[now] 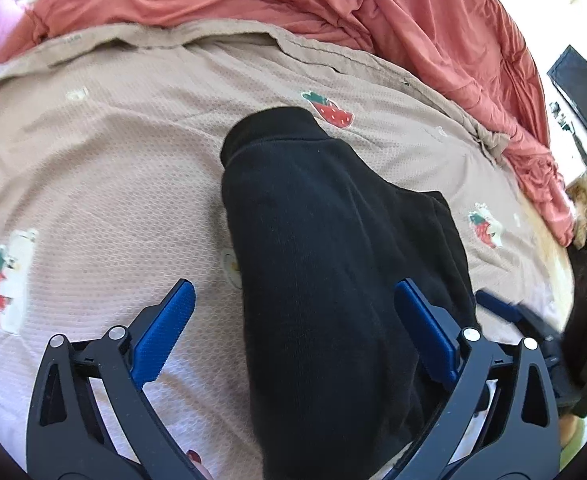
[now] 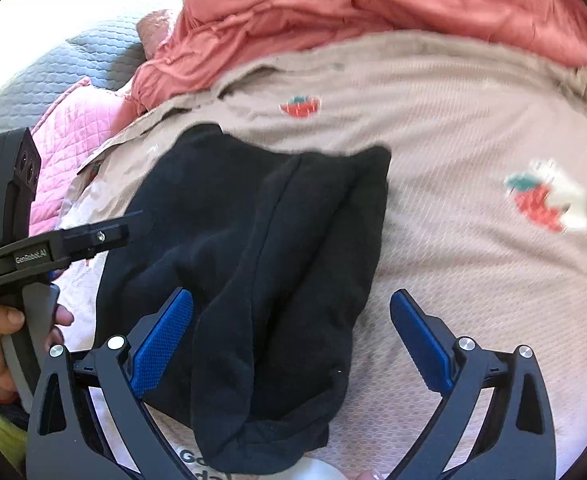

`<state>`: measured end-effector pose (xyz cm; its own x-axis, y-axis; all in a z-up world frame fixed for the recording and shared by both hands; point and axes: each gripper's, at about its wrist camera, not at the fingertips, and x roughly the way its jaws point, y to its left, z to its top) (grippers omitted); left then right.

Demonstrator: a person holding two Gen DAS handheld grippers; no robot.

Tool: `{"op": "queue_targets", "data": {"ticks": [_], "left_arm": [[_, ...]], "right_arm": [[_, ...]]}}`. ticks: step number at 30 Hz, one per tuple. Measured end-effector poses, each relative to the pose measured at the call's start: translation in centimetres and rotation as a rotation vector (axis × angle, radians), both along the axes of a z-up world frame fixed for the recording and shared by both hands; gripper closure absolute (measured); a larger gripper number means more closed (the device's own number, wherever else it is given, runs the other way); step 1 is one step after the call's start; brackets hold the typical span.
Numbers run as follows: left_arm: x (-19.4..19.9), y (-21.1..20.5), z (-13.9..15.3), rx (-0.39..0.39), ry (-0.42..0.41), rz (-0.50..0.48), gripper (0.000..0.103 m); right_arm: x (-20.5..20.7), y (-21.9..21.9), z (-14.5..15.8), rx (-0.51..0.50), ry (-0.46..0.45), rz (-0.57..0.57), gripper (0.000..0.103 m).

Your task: Fold small clothes

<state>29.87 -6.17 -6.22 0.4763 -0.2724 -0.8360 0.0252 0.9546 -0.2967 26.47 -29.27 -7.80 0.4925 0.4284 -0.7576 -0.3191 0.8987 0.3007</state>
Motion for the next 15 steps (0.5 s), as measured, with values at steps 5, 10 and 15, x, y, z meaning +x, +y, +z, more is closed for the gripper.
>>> {"op": "queue_targets", "data": {"ticks": [5, 10, 15], "left_arm": [[-1.7, 0.0, 1.7, 0.039, -0.047, 0.001, 0.009], [-3.5, 0.2, 3.4, 0.056, -0.096, 0.018, 0.009], [-6.3, -0.4, 5.5, 0.072, -0.160, 0.019, 0.009]], "right_arm": [[-2.0, 0.1, 2.4, -0.034, -0.166, -0.015, 0.004], [-4.0, -0.3, 4.7, -0.040, -0.304, -0.060, 0.004], [-6.0, -0.6, 6.9, -0.006, -0.386, -0.133, 0.004]]}}
